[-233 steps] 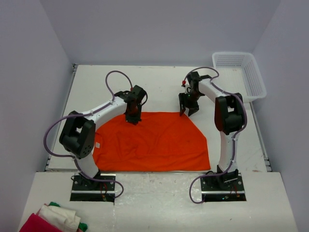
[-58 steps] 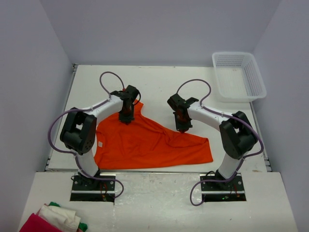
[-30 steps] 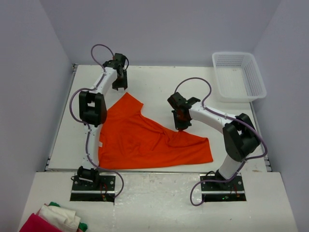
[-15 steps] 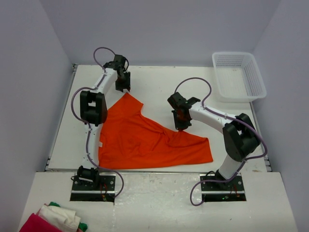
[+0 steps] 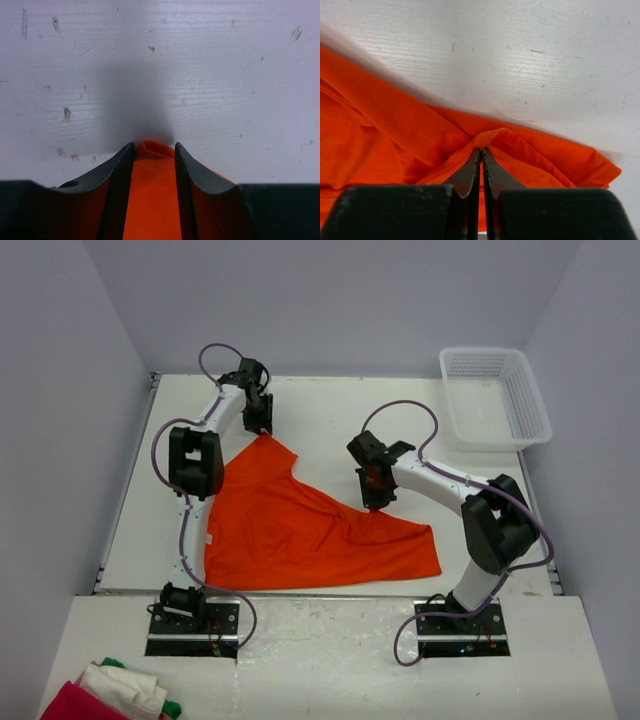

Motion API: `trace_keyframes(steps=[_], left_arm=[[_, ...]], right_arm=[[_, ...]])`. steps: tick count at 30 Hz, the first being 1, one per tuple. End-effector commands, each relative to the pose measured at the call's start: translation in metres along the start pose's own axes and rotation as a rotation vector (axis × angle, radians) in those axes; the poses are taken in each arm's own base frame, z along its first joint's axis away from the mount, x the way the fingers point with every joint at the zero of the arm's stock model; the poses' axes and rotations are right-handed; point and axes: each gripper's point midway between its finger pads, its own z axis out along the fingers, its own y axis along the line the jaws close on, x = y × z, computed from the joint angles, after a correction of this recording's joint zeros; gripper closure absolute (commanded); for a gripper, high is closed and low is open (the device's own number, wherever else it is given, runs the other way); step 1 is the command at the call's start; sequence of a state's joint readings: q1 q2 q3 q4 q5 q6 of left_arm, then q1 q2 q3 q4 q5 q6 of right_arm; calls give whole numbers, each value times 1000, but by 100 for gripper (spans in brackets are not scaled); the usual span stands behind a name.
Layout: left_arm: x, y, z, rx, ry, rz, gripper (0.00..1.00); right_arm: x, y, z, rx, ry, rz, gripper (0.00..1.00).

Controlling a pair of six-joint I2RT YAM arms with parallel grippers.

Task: Fold and stack the t-shirts
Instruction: Grap the side of the flattened tshirt furthest away from the robot with both arms

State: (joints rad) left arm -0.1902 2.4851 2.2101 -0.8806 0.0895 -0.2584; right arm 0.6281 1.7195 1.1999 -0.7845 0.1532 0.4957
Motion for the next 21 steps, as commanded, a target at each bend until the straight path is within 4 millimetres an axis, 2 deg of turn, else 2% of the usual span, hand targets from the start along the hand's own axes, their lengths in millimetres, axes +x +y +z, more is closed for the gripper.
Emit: trace_keyframes(steps=[1, 7, 10, 11, 15, 19, 20, 21], left_arm=[[14, 3, 11, 5, 41, 31, 61], [18, 3, 11, 7, 46, 27, 79], [18, 2, 8, -3, 41, 30, 92], [17, 1, 6, -2, 37, 31, 100], [16, 1, -5, -38, 19, 30, 100], [11, -8, -33, -71, -30, 25, 100], [13, -2, -37, -115, -36, 12, 100], [9, -4, -50, -117, -60, 9, 100]], right_arm=[[-10, 7, -11, -36, -43, -2, 100], [-8, 5, -8, -25, -39, -3, 100], [-11, 5, -8, -22, -42, 5, 100], [-12, 5, -8, -23, -42, 8, 100], [-15, 0, -11, 15, -55, 17, 100], [-32, -12, -17, 87, -93, 24, 100], [-32, -15, -19, 104, -91, 22, 100], [-36, -17, -21, 110, -100, 28, 100]])
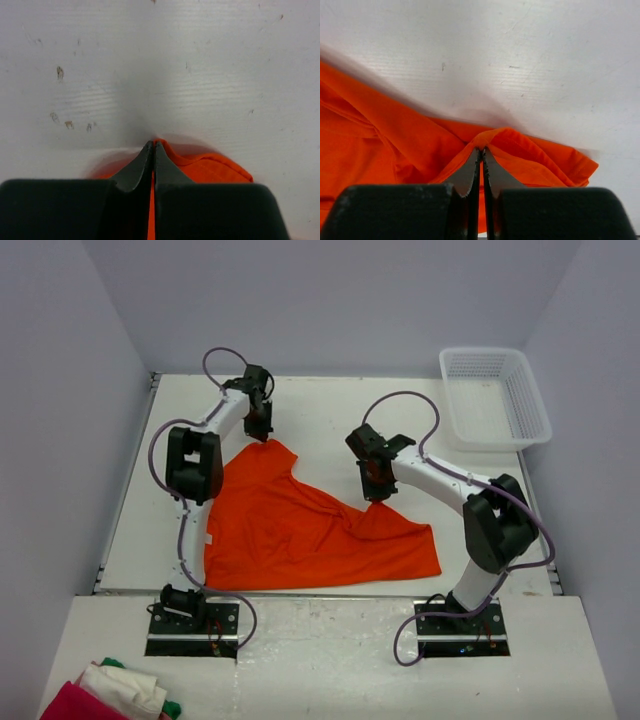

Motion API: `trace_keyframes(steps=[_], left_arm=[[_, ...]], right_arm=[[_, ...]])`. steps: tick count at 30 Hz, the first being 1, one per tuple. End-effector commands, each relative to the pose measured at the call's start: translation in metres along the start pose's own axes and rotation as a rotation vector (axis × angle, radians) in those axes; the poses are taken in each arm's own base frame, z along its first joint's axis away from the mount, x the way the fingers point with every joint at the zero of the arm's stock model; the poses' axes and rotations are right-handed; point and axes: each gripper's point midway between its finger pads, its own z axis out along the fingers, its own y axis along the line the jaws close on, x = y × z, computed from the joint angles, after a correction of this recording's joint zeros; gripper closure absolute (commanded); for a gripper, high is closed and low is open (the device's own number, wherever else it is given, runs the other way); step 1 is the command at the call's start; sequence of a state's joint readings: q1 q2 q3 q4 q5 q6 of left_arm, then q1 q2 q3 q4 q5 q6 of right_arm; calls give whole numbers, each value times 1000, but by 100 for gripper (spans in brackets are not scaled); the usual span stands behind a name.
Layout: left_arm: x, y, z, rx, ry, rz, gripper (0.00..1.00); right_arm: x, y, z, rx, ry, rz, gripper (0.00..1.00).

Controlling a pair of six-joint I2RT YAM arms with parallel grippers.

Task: Fold and stack the t-shirts
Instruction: Grap the side of the flattened tshirt furthest away from the robot with both arms, then fold the other side of the tshirt into a rectangle

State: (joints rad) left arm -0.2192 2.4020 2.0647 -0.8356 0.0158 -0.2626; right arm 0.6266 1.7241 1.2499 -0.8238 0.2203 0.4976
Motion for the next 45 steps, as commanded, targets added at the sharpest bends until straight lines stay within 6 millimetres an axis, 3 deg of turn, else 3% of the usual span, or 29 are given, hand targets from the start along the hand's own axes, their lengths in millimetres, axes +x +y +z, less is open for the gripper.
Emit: trace_keyframes(steps=[1, 7, 12, 23, 28, 36, 45], left_arm=[[-8, -4, -48, -58, -68, -14, 100], [-9, -7, -88, -85, -144, -23, 100], [-8, 3, -113, -127, -196, -39, 100], [-4, 14, -148, -173, -250, -62, 100], [2, 17, -164, -177, -293, -79, 100], [-5, 6, -206, -121, -392, -71, 100], [-2, -5, -231, -87, -433, -29, 100]], right_arm=[[-29, -13, -14, 65, -79, 35, 100], [-48, -36, -23, 112, -115, 70, 100], [-58, -57, -25, 149, -122, 94, 100], [-76, -76, -26, 172, -125, 127, 100], [-86, -95, -24, 203, -128, 169, 100], [-99, -132, -24, 253, -135, 254, 100], [-108, -141, -20, 241, -128, 281, 100]])
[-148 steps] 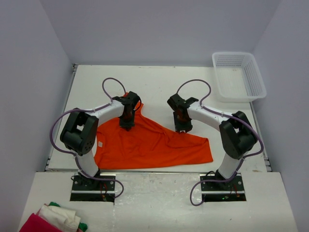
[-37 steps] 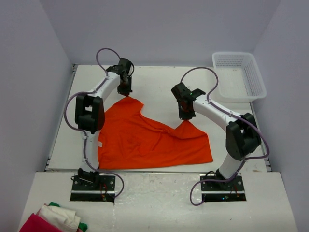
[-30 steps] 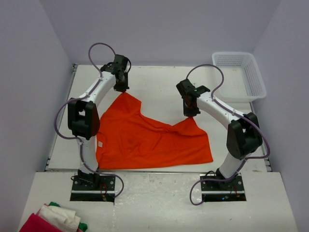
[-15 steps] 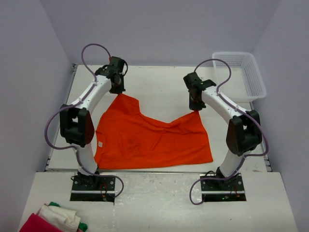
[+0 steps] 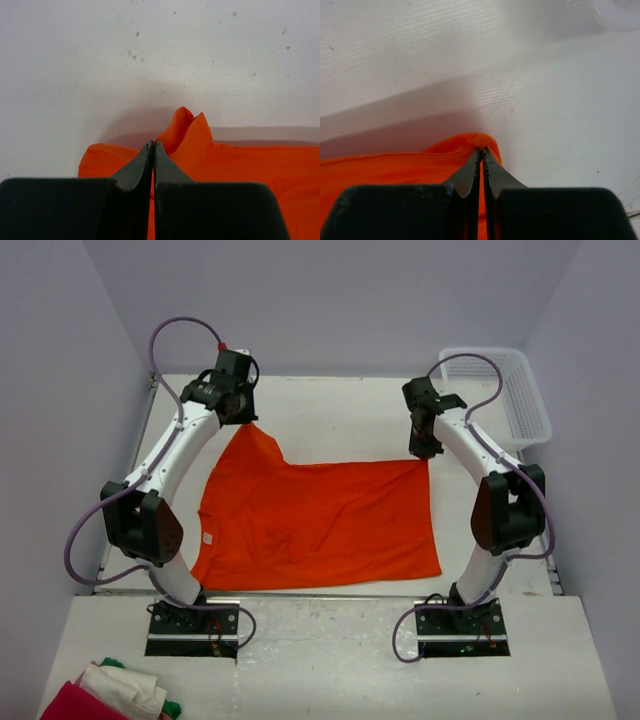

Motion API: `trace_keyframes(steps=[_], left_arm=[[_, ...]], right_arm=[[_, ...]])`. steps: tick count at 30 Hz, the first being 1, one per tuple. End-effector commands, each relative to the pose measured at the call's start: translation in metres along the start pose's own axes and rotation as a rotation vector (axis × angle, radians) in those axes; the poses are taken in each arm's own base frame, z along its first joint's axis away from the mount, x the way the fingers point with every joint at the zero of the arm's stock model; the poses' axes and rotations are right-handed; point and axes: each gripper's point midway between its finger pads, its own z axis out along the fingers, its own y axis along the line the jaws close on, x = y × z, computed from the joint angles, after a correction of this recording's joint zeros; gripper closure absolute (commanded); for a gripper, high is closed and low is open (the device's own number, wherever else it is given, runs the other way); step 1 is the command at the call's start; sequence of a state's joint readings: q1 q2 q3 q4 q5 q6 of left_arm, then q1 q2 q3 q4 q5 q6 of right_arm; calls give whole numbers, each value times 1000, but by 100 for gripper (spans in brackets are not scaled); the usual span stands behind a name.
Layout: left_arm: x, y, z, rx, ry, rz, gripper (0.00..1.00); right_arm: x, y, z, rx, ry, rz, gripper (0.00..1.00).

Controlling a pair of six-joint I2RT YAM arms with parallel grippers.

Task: Fold and stack the t-shirts
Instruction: Fold the other side of the tshirt into a rectangle

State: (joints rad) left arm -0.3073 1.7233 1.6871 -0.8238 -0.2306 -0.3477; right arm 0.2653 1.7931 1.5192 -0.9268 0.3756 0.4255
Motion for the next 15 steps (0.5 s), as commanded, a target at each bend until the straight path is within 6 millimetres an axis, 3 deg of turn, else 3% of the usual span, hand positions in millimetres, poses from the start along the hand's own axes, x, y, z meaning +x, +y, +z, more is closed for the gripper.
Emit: trace_keyframes(steps=[1, 15], left_arm=[[-16, -2, -20, 26, -78, 6, 100], [-13, 0, -35, 16, -96, 16, 100]], right_arm=[[-14, 0, 0, 4, -20, -2, 100], [-19, -2, 12, 8, -1, 17, 100]])
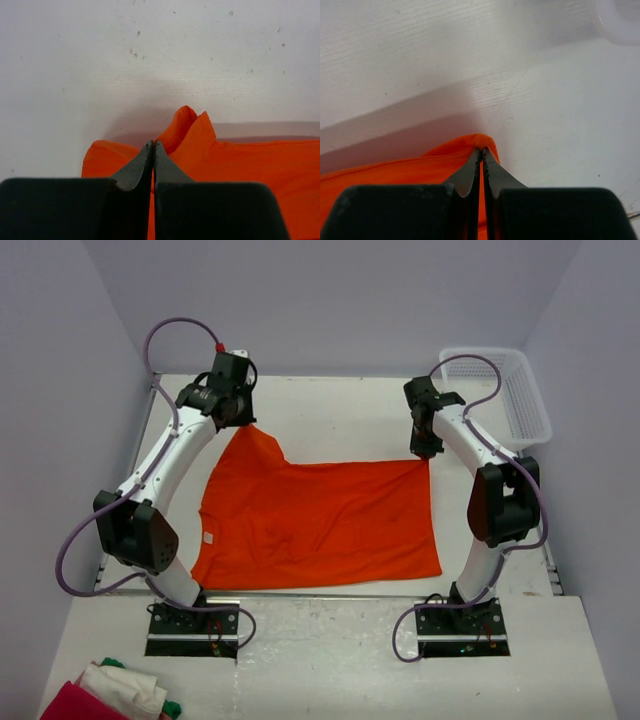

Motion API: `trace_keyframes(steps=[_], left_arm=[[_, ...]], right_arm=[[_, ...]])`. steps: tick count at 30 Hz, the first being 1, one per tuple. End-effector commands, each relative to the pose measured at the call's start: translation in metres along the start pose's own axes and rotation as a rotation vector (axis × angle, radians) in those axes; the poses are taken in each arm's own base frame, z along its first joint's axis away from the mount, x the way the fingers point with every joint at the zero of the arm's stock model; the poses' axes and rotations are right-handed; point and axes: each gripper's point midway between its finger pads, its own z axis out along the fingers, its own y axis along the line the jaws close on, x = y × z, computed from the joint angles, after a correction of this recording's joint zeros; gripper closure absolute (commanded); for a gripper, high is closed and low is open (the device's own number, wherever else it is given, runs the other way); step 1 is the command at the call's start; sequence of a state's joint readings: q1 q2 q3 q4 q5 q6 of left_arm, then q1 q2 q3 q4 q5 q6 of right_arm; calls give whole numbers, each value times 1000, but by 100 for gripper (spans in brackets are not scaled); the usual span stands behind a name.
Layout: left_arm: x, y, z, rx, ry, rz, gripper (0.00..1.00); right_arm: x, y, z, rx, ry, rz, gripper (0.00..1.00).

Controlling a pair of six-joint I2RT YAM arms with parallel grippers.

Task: Fold and stack the t-shirts
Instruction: Fold the other side of the tshirt into a rectangle

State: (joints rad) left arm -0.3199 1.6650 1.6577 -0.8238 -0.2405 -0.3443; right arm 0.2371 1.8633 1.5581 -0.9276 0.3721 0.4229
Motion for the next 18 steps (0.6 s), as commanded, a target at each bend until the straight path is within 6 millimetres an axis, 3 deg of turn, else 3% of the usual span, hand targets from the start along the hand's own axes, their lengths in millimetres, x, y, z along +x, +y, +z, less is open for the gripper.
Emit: trace_keyframes(steps=[1, 18], left_arm=[[-12, -2, -20, 9, -70, 11, 100], [-12, 12, -67, 8, -129, -13, 100]], right_arm=[[-13, 0, -8, -15, -33, 9, 100], [-11, 2, 2, -28, -2, 5, 100]])
